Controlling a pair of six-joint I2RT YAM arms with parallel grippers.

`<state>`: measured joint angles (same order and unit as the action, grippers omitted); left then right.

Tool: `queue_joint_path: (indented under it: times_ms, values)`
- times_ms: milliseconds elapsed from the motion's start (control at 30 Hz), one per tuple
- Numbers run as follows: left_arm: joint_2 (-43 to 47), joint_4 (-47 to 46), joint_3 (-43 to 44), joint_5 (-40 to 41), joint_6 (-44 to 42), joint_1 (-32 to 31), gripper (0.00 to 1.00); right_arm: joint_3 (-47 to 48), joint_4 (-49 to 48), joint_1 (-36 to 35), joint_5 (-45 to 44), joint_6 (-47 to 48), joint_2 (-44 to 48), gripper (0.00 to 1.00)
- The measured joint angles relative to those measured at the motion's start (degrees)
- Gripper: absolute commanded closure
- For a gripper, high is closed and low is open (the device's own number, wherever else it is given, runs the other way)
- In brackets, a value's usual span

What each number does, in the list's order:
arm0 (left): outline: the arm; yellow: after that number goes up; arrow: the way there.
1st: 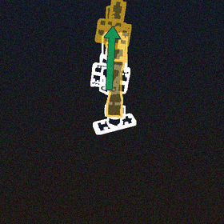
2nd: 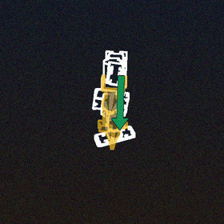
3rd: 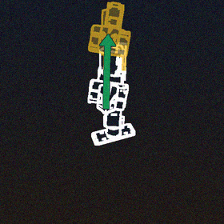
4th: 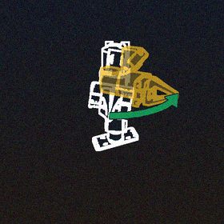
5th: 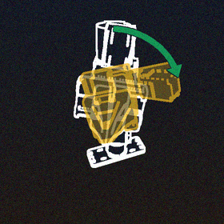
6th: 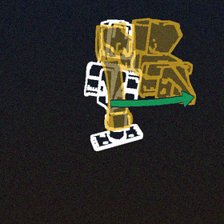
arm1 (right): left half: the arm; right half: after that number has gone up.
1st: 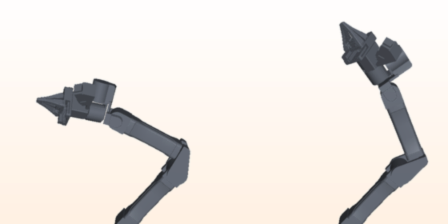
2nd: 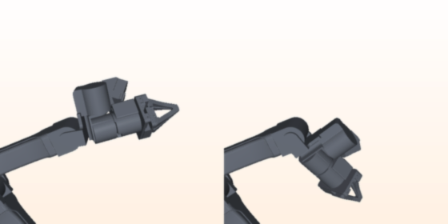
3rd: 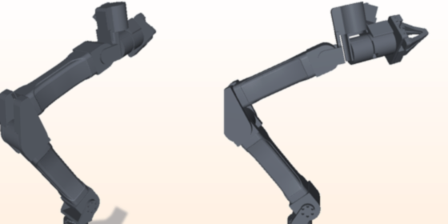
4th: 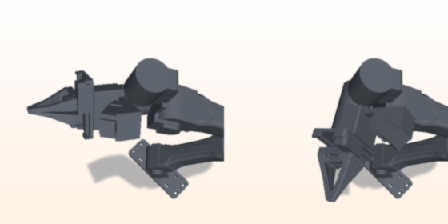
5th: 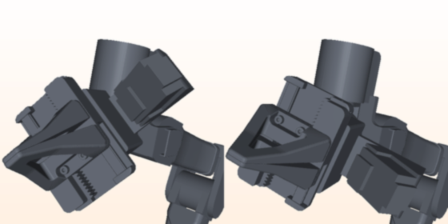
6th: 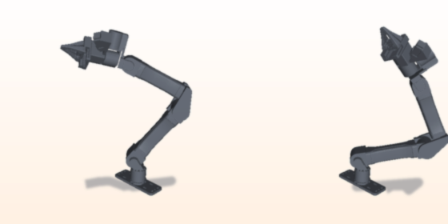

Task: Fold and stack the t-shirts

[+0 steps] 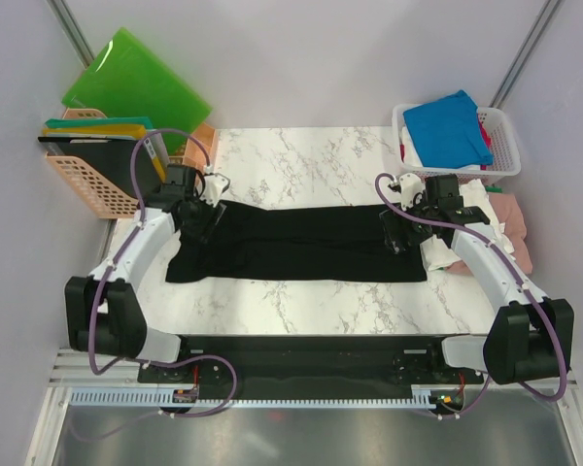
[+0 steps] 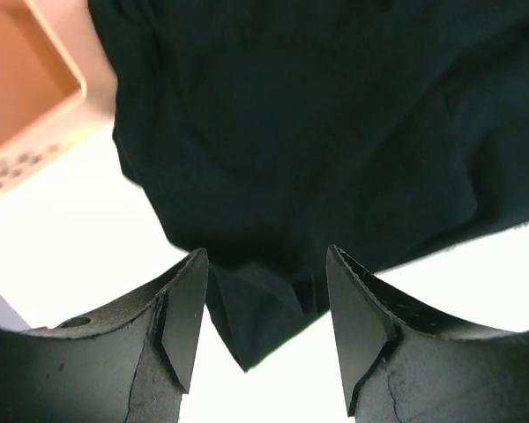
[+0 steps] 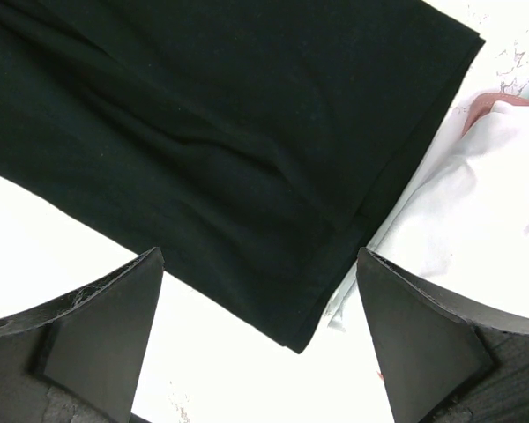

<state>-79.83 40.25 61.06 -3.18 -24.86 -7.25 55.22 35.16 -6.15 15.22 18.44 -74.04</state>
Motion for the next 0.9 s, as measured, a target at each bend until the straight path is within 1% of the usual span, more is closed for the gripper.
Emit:
queue_joint_path:
  times_ms: [100, 300, 400, 600, 800, 900]
  values:
    - [-4.9, -0.7, 3.0, 0.0, 0.0, -0.2, 0.37, 0.0, 0.0, 0.0, 0.0, 0.0, -0.2, 0.02]
    - [-15.5, -1.4, 5.6, -0.1, 0.0, -0.2, 0.37, -0.1, 0.0, 0.0, 0.0, 0.0, -0.2, 0.02]
    - [-18.1, -1.5, 6.2, 0.2, 0.0, -0.2, 0.37, -0.5, 0.0, 0.0, -0.1, 0.3, -0.2, 0.02]
    - [-16.3, -1.7, 5.2, 1.9, 0.0, -0.2, 0.37, -2.3, 0.0, 0.0, -0.1, 0.5, -0.2, 0.02]
    - [-7.8, -1.1, 0.2, 4.9, -0.1, -0.1, 0.36, -2.4, -0.4, 0.0, 0.0, 0.4, -0.7, 0.02]
    - [-3.6, -0.9, -3.0, 5.7, -0.2, 0.9, 0.35, -2.4, -0.5, 0.0, 0.0, 0.4, -0.7, 0.02]
